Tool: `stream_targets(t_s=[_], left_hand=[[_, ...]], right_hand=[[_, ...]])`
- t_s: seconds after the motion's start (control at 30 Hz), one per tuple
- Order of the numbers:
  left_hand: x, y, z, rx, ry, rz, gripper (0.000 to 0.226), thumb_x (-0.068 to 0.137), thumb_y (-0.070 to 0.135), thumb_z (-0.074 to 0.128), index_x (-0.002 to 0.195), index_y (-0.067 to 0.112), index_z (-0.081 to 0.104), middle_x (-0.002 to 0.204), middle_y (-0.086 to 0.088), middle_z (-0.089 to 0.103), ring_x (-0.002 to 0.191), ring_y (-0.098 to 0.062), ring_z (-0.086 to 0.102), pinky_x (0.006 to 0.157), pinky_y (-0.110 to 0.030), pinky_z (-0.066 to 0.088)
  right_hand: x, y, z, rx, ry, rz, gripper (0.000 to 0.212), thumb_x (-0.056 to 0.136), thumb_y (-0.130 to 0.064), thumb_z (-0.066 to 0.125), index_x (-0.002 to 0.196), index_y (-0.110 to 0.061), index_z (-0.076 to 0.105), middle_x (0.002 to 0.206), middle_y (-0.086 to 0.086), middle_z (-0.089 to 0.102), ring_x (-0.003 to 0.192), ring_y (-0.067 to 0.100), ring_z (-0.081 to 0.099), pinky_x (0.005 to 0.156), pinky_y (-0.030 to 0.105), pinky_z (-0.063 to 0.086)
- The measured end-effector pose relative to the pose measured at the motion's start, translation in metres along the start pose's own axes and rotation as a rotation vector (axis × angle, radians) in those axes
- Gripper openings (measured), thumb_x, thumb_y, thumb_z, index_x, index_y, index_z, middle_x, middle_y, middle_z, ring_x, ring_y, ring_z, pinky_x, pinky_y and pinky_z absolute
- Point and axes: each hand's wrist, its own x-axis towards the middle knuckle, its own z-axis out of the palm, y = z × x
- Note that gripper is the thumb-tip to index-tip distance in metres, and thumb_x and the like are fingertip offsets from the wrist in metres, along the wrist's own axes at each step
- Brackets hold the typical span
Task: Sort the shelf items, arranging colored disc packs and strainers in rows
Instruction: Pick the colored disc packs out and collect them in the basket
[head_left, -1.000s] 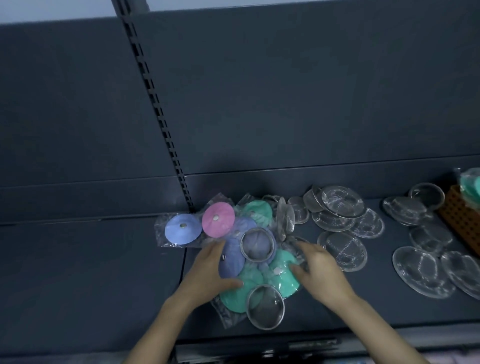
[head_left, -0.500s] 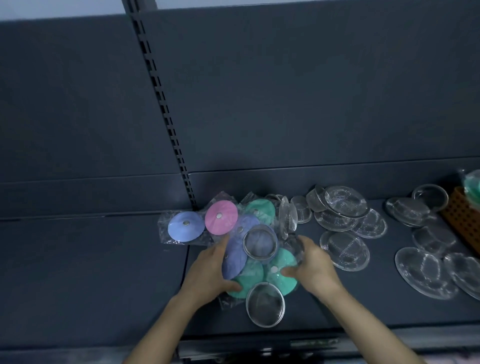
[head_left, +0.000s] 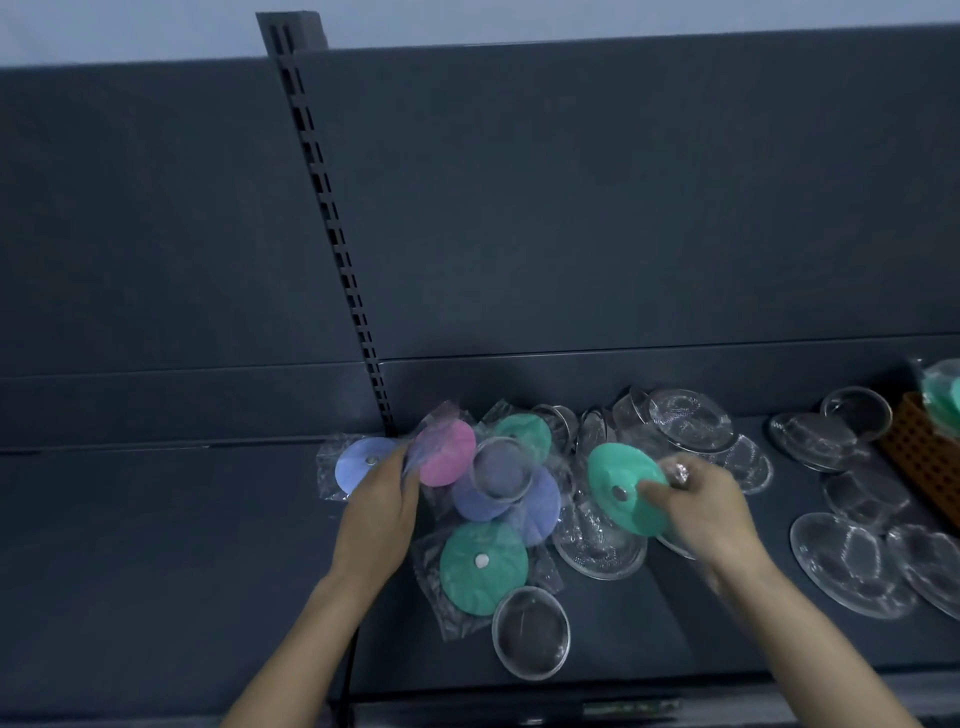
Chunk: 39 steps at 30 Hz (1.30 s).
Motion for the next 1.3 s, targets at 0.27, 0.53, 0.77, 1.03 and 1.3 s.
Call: stream_targets(t_s=[0.27,0.53,0.77,1.03,1.3], left_hand=[[0.05,-0.012,0.034,0.388,-0.235,-0.003,0.059,0.095,0.024,0.051,0.145,0.007,0.024,0.146,-0.014,0.034,0.126,-0.029,0.044,0.097,-0.034,0.042],[0.073,-0.04,0.033,0.229,-0.569,-0.032,0.101,0.075,0.033,0.077,0.149,0.009,0.012,0.154,-0.01,0.019,0.14,-0.026,0.025,0.112,-0.039,0.028],[0.066,-0.047,0.038,0.493,-0.563,-0.038,0.133,0.054,0.058,0.082,0.15,0.023,-0.003,0.152,-0.008,0.0,0.139,-0.032,0.013,0.111,-0.041,0.028],[0.071,-0.039,0.031,0.464,-0.439,0.042,0.092,0.079,0.032,0.069,0.15,0.015,0.013,0.142,-0.018,0.038,0.122,-0.033,0.046,0.092,-0.037,0.045],[0.063,-0.027,0.018,0.229,-0.147,0.037,0.062,0.085,0.003,0.053,0.144,0.009,0.034,0.121,-0.017,0.06,0.102,-0.03,0.058,0.084,-0.028,0.045]], right_hand=[[-0.003,-0.013,-0.001,0.017,0.076,-0.125,0.02,0.081,-0.005,0.067,0.068,-0.013,0.053,0.063,0.001,0.055,0.057,0.016,0.046,0.052,0.024,0.038],[-0.012,-0.014,0.007,0.047,0.044,-0.235,0.02,0.082,-0.006,0.068,0.074,-0.021,0.059,0.07,-0.005,0.065,0.066,0.013,0.058,0.064,0.033,0.047],[-0.01,-0.02,0.019,0.07,0.019,-0.292,0.02,0.083,-0.004,0.067,0.074,-0.02,0.058,0.069,-0.009,0.066,0.066,0.007,0.06,0.065,0.022,0.048],[-0.007,-0.016,0.029,0.018,0.013,-0.405,0.018,0.084,-0.006,0.066,0.079,-0.021,0.057,0.074,-0.002,0.065,0.071,0.018,0.061,0.068,0.026,0.048],[-0.012,-0.012,0.051,-0.412,-0.096,-0.797,0.028,0.076,0.01,0.065,0.101,-0.002,0.066,0.103,0.008,0.071,0.088,0.025,0.066,0.08,0.029,0.052]])
